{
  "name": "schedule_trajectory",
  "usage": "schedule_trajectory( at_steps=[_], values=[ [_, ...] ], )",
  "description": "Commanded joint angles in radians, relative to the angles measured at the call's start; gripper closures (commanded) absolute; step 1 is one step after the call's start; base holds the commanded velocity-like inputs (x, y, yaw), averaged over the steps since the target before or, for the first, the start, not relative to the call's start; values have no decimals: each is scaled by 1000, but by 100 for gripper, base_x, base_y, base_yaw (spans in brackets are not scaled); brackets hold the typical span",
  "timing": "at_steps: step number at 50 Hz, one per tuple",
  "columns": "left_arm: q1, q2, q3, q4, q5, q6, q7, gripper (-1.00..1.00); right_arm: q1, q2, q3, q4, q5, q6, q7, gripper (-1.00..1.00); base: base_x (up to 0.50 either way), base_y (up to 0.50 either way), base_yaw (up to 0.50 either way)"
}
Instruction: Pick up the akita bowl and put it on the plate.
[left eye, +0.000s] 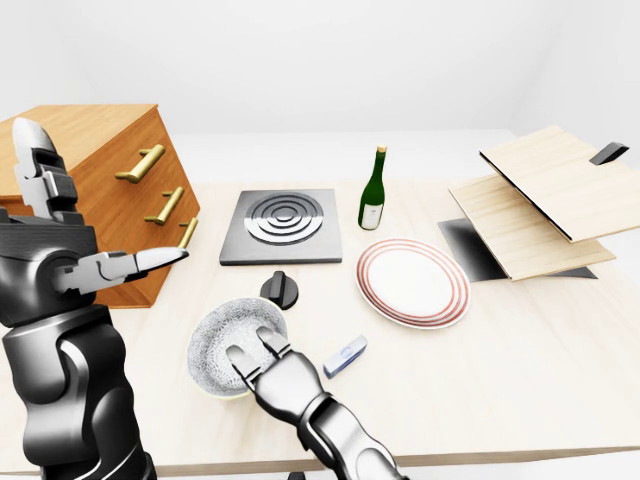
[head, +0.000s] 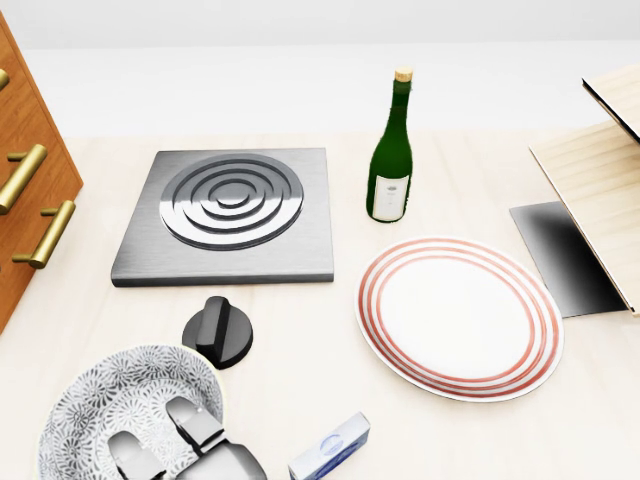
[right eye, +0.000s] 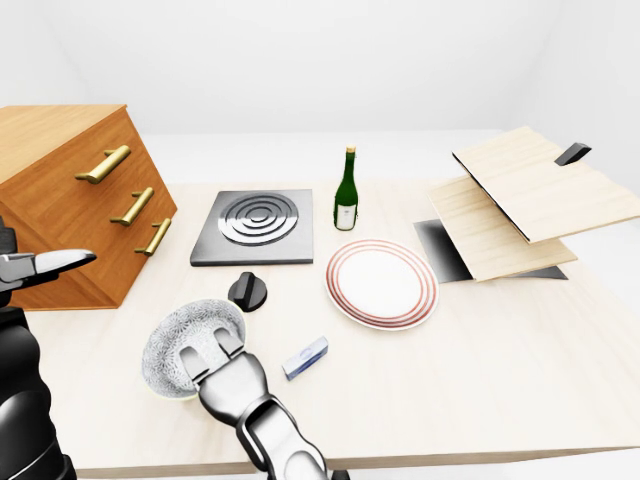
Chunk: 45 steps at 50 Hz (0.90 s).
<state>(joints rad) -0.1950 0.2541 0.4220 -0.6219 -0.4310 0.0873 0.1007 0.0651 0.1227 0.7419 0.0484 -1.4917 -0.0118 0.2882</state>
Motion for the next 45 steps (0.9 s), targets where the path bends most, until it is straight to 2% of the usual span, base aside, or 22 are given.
schedule_trajectory(
  at_steps=[1,5,13,23,24,25,26,27,28,34,39,45],
  values=[
    [-3,2,0,-5,-7,0,5,-100,-8,17,-15,72,13,8,-6,-100,0,0,0],
    [-6,3,11,-16,-36,0,6,-100,-19,22,-25,103,7,1,-33,-100,0,0,0],
    [0,7,11,-20,-55,0,12,-100,17,15,22,101,3,23,-29,-100,0,0,0],
    [-6,16,17,-27,-83,0,24,-100,16,14,24,146,19,23,-61,-100,0,0,0],
    [-6,16,14,-21,-79,0,22,-100,15,15,23,145,20,22,-58,-95,0,0,0],
    [-5,16,13,-23,-79,0,22,-100,12,15,21,150,19,21,-64,-51,0,0,0],
    [-9,17,13,-14,-75,0,22,-100,14,12,20,157,16,20,-67,40,0,0,0],
    [-11,18,16,-14,-80,0,23,-100,13,11,19,163,12,19,-72,93,0,0,0],
    [-10,18,14,-13,-79,0,23,-100,15,10,18,161,10,19,-70,100,0,0,0],
    [-9,18,12,-10,-79,0,20,-100,16,17,18,163,3,15,-75,100,0,0,0],
    [-16,24,23,-4,-90,0,29,-100,23,25,33,154,13,27,-79,100,0,0,0],
    [-15,28,24,-4,-93,0,34,-100,18,22,33,161,12,27,-88,100,0,0,0]
  ],
)
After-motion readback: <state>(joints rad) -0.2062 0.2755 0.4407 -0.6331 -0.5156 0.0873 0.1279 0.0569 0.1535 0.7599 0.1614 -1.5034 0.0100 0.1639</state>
